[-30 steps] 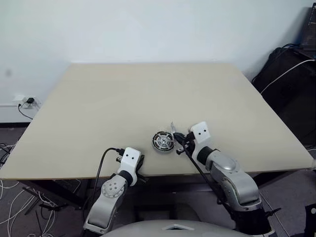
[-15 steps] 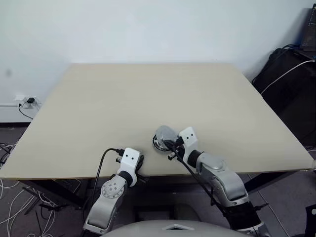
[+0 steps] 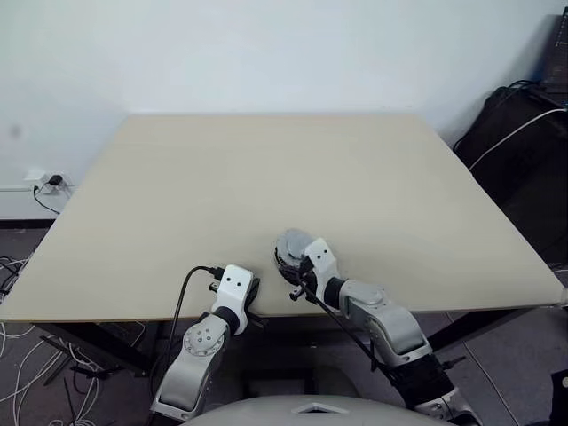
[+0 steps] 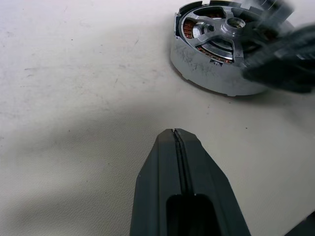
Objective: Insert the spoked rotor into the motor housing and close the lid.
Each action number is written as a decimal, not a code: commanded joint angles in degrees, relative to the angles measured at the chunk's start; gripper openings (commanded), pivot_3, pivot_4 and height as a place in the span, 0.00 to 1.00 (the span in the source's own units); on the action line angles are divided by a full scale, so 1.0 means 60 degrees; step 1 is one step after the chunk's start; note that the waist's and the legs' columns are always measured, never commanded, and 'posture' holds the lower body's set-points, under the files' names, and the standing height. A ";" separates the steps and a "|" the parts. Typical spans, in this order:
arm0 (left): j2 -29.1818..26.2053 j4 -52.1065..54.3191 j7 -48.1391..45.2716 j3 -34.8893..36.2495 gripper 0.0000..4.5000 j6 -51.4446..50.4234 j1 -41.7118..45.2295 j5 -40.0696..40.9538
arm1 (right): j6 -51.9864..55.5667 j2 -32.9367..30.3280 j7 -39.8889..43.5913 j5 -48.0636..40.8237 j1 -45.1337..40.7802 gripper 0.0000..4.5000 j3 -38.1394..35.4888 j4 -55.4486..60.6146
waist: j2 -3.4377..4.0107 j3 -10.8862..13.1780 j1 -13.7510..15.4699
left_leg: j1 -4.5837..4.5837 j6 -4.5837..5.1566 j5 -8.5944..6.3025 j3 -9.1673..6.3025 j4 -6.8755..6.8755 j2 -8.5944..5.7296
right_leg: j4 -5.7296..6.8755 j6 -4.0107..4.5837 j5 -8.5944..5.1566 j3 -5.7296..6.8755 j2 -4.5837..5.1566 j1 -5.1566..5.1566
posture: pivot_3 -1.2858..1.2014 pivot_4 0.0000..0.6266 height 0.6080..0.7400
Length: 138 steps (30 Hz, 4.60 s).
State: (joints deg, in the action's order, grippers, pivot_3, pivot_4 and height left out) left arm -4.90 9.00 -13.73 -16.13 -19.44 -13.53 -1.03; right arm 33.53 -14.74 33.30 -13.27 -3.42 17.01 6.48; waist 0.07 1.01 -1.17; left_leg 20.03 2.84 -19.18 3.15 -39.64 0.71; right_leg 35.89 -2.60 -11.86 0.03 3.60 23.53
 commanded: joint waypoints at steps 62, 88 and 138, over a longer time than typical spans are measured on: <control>0.0063 0.0050 0.0167 -0.0061 0.00 0.0365 0.0193 -0.0059 | -0.3974 0.0678 -0.0790 0.0681 0.1035 0.01 -0.0904 0.1357 | 0.0006 -0.0021 -0.0026 | -0.0004 0.0002 -0.0003 0.0002 0.0001 0.0006 | 0.0002 -0.0040 -0.0023 0.0000 -0.0003 -0.0001 | 0.52 0.00 1.00; 0.0101 -0.0909 0.0609 0.0623 0.00 0.2928 0.0317 -0.0160 | -0.2805 0.0125 -0.0617 -0.0051 0.2144 0.99 -0.1086 0.1754 | -0.0006 -0.0014 0.0084 | -0.0009 0.0003 -0.0004 0.0012 -0.0001 0.0040 | 0.0000 -0.0030 -0.0020 0.0001 0.0000 -0.0006 | 0.52 0.00 1.00; 0.0071 -0.0921 0.0472 0.0597 0.00 0.2673 0.0334 -0.0275 | -0.2207 -0.0594 -0.0156 -0.0408 0.2469 0.99 -0.1418 0.1510 | -0.0009 -0.0015 0.0089 | -0.0010 0.0003 -0.0004 0.0013 -0.0001 0.0038 | 0.0000 -0.0030 -0.0019 0.0000 -0.0002 -0.0008 | 0.52 0.00 1.00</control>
State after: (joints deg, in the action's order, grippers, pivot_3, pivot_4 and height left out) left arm -4.67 3.04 -11.20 -12.35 -3.61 -12.50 -2.29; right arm 21.29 -17.82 31.49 -14.88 11.37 10.09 14.53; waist 0.01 0.92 -0.64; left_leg 19.97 2.86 -19.21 3.23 -39.64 0.93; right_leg 35.89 -2.77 -11.97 0.03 3.60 23.48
